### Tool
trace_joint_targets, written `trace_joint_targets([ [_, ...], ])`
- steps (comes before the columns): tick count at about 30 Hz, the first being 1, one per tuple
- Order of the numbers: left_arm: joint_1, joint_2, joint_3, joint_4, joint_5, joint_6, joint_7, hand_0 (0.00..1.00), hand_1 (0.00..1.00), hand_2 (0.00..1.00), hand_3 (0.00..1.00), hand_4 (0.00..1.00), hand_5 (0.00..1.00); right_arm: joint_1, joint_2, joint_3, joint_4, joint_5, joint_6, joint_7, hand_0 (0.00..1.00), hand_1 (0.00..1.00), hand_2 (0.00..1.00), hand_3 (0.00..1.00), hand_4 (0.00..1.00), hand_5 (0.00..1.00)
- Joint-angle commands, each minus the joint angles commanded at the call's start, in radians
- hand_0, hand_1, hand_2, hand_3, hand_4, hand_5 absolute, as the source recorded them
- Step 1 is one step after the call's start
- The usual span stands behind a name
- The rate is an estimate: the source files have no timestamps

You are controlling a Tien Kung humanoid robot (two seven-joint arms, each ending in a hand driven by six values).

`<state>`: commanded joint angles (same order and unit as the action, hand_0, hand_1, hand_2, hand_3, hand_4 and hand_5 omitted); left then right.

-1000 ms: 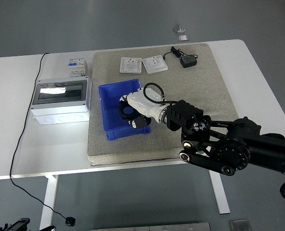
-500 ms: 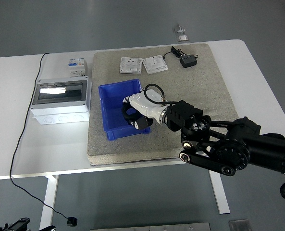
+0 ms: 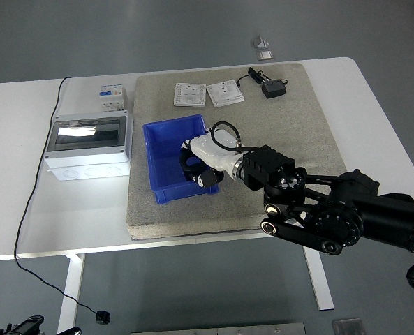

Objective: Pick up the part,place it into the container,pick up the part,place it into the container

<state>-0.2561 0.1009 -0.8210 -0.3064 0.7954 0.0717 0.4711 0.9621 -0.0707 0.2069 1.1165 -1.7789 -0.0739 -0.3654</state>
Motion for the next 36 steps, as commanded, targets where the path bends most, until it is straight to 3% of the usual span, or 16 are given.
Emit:
trace_joint_targets([
  [1, 0.000, 0.000, 0.000, 0.000, 0.000, 0.000, 0.000, 0.660, 0.665, 0.667, 0.567, 0.630, 0.580, 0.000, 0.000, 0.000, 0.000, 0.000, 0.000, -0.001, 0.998, 0.897, 0.890, 0.928, 0.603, 0.110],
  [16, -0.002, -0.001, 0.003, -0.002, -0.004, 0.001, 0.003, 0.660, 0.665, 0.667, 0.567, 0.629, 0.578, -0.004, -0.005, 0.018, -0.002, 0.004, -0.015, 0.007, 0.998, 0.957, 0.938, 0.959, 0.618, 0.115],
  [21, -0.005, -0.002, 0.001, -0.002, 0.002, -0.002, 0.006, 0.660, 0.665, 0.667, 0.566, 0.628, 0.579, -0.033, -0.031, 0.062, 0.020, 0.081, -0.087, 0.049, 0.998, 0.937, 0.926, 0.943, 0.622, 0.117],
  [26, -0.002, -0.004, -0.001, 0.000, 0.013, -0.005, 0.004, 0.661, 0.666, 0.672, 0.567, 0.628, 0.579, -0.111, -0.091, 0.156, 0.069, 0.203, -0.194, 0.124, 0.974, 0.901, 0.897, 0.905, 0.626, 0.145],
  [30, -0.001, -0.007, 0.005, 0.002, 0.011, -0.005, -0.004, 0.661, 0.666, 0.672, 0.567, 0.628, 0.579, -0.197, -0.156, 0.248, 0.116, 0.303, -0.277, 0.206, 0.974, 0.901, 0.897, 0.905, 0.626, 0.145],
  [31, 0.001, -0.007, 0.011, 0.003, 0.002, -0.003, -0.008, 0.660, 0.666, 0.672, 0.566, 0.628, 0.576, -0.226, -0.176, 0.277, 0.129, 0.333, -0.299, 0.231, 0.895, 0.856, 0.847, 0.849, 0.625, 0.196],
  [33, 0.005, -0.008, 0.021, 0.005, -0.015, 0.003, -0.019, 0.660, 0.666, 0.672, 0.566, 0.628, 0.576, -0.285, -0.215, 0.338, 0.148, 0.394, -0.339, 0.283, 0.895, 0.856, 0.847, 0.849, 0.625, 0.196],
  [36, 0.013, -0.008, 0.035, 0.008, -0.044, 0.017, -0.037, 0.660, 0.666, 0.672, 0.566, 0.628, 0.576, -0.388, -0.260, 0.446, 0.155, 0.499, -0.365, 0.368, 0.895, 0.856, 0.847, 0.849, 0.625, 0.196],
])
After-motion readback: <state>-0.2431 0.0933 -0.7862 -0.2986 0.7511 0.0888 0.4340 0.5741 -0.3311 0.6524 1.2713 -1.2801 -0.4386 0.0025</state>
